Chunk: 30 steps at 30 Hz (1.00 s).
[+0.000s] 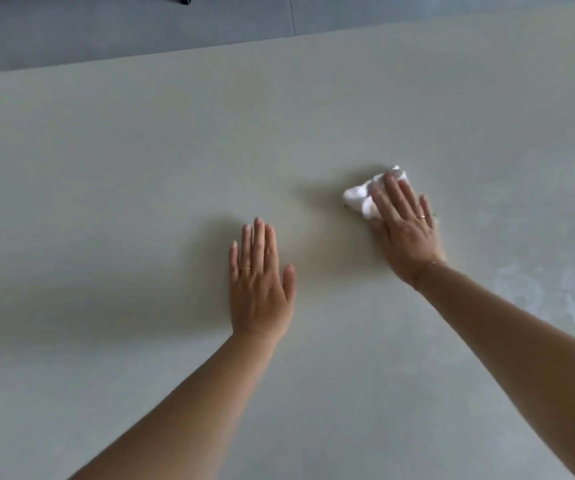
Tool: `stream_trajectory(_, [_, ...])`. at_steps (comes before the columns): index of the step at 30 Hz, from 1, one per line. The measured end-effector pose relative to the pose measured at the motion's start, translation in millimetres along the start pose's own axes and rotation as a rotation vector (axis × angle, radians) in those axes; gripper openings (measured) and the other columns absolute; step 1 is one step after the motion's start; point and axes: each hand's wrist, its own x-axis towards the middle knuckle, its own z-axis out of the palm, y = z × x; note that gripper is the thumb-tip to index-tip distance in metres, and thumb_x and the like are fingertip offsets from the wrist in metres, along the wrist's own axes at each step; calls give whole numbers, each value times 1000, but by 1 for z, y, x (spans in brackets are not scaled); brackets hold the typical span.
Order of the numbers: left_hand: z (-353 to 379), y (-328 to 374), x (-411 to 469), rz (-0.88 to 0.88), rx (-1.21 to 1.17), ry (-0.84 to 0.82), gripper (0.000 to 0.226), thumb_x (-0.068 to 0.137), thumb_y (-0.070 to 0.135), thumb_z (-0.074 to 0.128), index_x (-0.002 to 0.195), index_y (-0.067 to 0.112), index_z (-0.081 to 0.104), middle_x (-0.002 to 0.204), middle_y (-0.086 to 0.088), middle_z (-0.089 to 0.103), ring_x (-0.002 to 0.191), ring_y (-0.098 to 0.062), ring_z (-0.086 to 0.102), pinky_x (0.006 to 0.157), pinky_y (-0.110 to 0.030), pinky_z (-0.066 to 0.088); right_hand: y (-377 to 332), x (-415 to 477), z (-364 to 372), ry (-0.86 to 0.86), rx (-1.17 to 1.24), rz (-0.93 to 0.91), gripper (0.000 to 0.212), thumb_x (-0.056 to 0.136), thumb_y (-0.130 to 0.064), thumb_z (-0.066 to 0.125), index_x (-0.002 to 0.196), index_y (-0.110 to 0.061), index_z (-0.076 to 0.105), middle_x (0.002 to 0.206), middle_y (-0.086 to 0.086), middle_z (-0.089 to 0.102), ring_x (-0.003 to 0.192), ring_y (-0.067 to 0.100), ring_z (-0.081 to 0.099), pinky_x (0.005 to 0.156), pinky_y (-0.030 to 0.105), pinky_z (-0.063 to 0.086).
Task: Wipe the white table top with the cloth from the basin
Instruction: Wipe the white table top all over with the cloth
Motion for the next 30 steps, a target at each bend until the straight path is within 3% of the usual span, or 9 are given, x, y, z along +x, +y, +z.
stream_trajectory(4, [11,9,-36,56,25,-47,65,94,40,29,147,2,28,155,-13,23,145,-27,19,117,-43,14,-37,-17,16,89,52,296,53,99,-34,33,149,-30,17,159,-4,8,147,17,-1,117,42,-4])
stream_trajectory(7, [13,9,-36,43,25,-17,63,94,39,29,144,1,35,153,-15,29,143,-28,24,116,-45,18,-76,-66,36,-4,38,-18,55,98,-39,32,150,-30,17,157,-9,3,146,15,-2,117,37,-7])
stream_trajectory(10, [12,9,-37,48,11,-44,64,93,38,31,145,2,31,155,-14,25,145,-27,20,118,-44,15,-40,-73,23,-78,-73,-293,54,97,-44,25,149,-28,21,157,-5,11,146,15,5,118,39,4])
stream_trajectory(14, [14,8,-35,32,31,-61,68,91,40,30,148,4,24,157,-12,20,146,-26,16,119,-41,10,24,-45,0,48,-19,131,52,99,-38,31,149,-29,21,159,-1,13,147,18,5,118,44,5])
stream_trajectory(17, [13,10,-36,36,19,-33,67,91,39,32,147,3,27,156,-13,24,145,-27,19,118,-42,13,-16,-61,17,109,27,308,53,98,-32,36,149,-26,21,159,0,11,147,20,4,117,46,3])
stream_trajectory(20, [9,11,-36,37,-4,-38,68,88,37,34,146,1,29,155,-15,26,144,-29,21,117,-46,19,-66,-118,41,-13,6,2,54,97,-41,30,149,-29,18,158,-4,7,147,17,2,117,40,-1])
stream_trajectory(23, [6,11,-37,46,-8,-73,69,88,38,33,146,1,28,154,-16,25,144,-30,21,117,-48,20,-34,-130,27,-136,-85,-305,54,98,-42,28,150,-32,16,158,-5,10,147,16,4,118,38,3])
stream_trajectory(27, [4,13,-38,34,9,-40,63,93,34,43,145,1,31,154,-16,27,143,-31,24,118,-47,15,28,-103,-2,-7,-7,130,54,96,-42,27,149,-30,20,159,-2,12,147,17,5,118,41,3])
stream_trajectory(30, [3,18,-54,3,-2,-23,62,93,33,41,145,2,32,154,-16,28,143,-31,25,117,-46,13,-7,-117,15,106,60,366,52,98,-35,32,148,-26,23,159,1,13,147,19,3,117,45,2])
